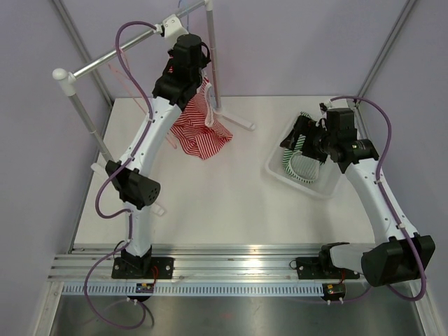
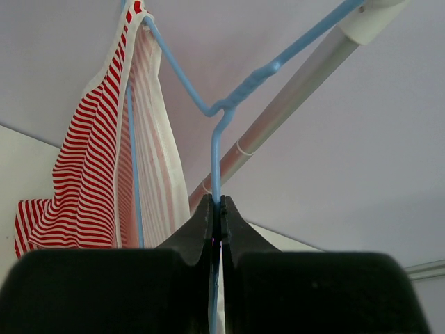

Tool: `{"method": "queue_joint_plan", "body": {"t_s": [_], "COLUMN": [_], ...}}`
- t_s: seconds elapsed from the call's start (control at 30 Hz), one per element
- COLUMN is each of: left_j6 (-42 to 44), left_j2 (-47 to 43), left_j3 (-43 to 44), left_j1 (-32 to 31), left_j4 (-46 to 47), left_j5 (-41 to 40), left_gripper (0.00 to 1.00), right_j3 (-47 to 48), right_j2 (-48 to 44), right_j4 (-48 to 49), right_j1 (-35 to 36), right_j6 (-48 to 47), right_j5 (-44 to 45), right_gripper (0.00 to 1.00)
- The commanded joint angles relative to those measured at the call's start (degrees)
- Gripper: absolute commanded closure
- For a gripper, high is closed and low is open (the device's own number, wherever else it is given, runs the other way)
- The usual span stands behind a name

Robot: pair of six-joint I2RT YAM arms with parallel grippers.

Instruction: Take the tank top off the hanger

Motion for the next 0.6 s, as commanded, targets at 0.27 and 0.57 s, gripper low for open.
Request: {"method": "queue_joint_plan", "body": {"t_s": [0.27, 0.57], "left_j6": [-3.78, -8.71], "left_j2": [-16.36, -29.02], "left_j3": [-4.89, -20.19], "left_j1": [-2.94, -3.12], "left_j4": [2.88, -1.07], "left_j5": [-1.14, 10.26], "left_gripper": [1.00, 1.00], "right_j3": [8.02, 11.99], "right_j2": [0.65, 2.58], "right_j4": [-0.02, 2.60], "right_j1": [0.28, 0.37], "right_j6": [-4.27, -2.87], "right_j5": [2.61, -1.77], "right_gripper": [0.00, 0.01]}}
